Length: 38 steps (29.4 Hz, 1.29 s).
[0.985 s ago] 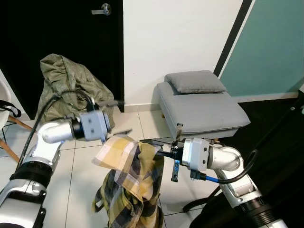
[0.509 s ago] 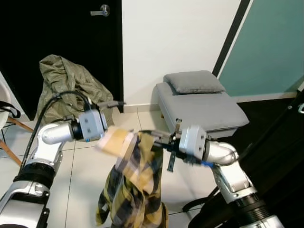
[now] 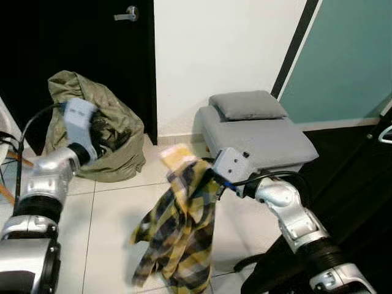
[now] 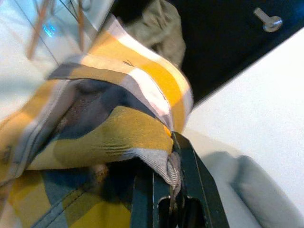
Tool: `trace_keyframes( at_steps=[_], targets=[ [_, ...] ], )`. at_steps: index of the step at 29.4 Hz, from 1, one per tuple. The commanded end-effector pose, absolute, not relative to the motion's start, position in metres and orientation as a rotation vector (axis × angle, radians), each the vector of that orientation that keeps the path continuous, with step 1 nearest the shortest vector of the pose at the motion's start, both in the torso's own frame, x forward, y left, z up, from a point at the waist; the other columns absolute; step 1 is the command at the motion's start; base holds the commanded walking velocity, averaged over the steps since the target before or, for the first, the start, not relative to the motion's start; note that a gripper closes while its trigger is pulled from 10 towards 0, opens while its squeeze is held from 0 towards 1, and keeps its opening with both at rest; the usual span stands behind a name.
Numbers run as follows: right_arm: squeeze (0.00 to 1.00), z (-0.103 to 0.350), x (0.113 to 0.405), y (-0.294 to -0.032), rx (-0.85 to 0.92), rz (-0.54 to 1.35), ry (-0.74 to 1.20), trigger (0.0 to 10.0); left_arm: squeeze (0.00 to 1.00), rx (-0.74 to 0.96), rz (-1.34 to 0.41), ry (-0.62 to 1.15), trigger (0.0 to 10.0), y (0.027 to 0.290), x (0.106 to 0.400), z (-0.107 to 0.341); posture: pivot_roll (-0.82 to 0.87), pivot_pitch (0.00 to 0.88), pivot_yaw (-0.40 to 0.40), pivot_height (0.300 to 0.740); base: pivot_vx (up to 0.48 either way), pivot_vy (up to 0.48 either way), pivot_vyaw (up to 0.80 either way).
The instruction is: Hang hanger
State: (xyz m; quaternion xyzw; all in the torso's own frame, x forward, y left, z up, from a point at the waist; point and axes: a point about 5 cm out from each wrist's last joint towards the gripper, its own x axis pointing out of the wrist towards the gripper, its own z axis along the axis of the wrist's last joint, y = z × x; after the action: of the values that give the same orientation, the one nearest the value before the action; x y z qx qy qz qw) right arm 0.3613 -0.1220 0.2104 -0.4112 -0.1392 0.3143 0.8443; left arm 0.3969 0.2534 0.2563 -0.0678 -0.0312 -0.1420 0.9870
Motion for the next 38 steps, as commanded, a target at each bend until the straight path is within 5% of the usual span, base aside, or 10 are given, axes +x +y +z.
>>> trace_keyframes(
  at_steps=[1, 9, 10, 11, 12, 19, 26, 32, 33, 38],
  targets=[
    [0.0, 0.213, 0.365, -0.12, -0.968, 0.605, -0.326, 0.0, 0.2, -0.284, -0.309, 0.021, 10.0, 0.252, 0.398, 0.257, -0.03, 0.217, -0.062, 0.74, 0.0, 0.0, 0.0],
    [0.0, 0.21, 0.369, -0.102, -1.031, 0.555, -0.4, 0.0, 0.29, -0.72, -0.651, 0.176, 10.0, 0.195, 0.397, 0.273, -0.02, 0.219, -0.055, 0.74, 0.0, 0.0, 0.0],
    [0.0, 0.211, 0.369, -0.099, -1.014, 0.562, -0.411, 0.0, 0.56, -0.724, -0.697, 0.188, 10.0, 0.19, 0.395, 0.274, -0.02, 0.219, -0.054, 0.74, 0.0, 0.0, 0.0],
    [0.0, 0.212, 0.368, -0.097, -0.997, 0.569, -0.419, 0.0, 0.56, -0.694, -0.734, 0.199, 10.0, 0.186, 0.394, 0.273, -0.03, 0.223, -0.052, 0.74, 0.0, 0.0, 0.0],
    [0.0, 0.214, 0.368, -0.093, -0.958, 0.581, -0.426, 0.0, 1.0, -0.615, -0.776, 0.21, 10.0, 0.183, 0.391, 0.27, -0.03, 0.228, -0.044, 0.74, 0.0, 0.0, 0.0],
    [0.0, 0.234, 0.368, -0.08, -0.782, 0.605, -0.493, 0.0, 1.0, -0.367, -0.662, 0.276, 10.0, 0.202, 0.388, 0.245, -0.03, 0.247, -0.049, 0.74, 0.0, 0.0, 0.0],
    [0.0, 0.248, 0.363, -0.076, -0.699, 0.618, -0.557, 0.0, 1.0, -0.309, -0.521, 0.271, 10.0, 0.23, 0.383, 0.249, -0.03, 0.258, -0.048, 0.74, 0.0, 0.0, 0.0],
    [0.0, 0.25, 0.356, -0.073, -0.673, 0.646, -0.601, 0.0, 1.0, -0.461, -0.549, 0.161, 10.0, 0.236, 0.377, 0.264, -0.02, 0.26, -0.044, 0.74, 0.0, 0.0, 0.0],
    [0.0, 0.251, 0.35, -0.071, -0.65, 0.671, -0.633, 0.0, 1.0, -0.623, -0.679, -0.02, 10.0, 0.229, 0.37, 0.276, -0.02, 0.259, -0.043, 0.74, 0.0, 0.0, 0.0],
    [0.0, 0.245, 0.345, -0.068, -0.641, 0.701, -0.633, 0.0, 1.0, -0.846, -0.784, -0.128, 10.0, 0.226, 0.362, 0.28, -0.03, 0.252, -0.039, 0.74, 0.0, 0.0, 0.0]
  ],
)
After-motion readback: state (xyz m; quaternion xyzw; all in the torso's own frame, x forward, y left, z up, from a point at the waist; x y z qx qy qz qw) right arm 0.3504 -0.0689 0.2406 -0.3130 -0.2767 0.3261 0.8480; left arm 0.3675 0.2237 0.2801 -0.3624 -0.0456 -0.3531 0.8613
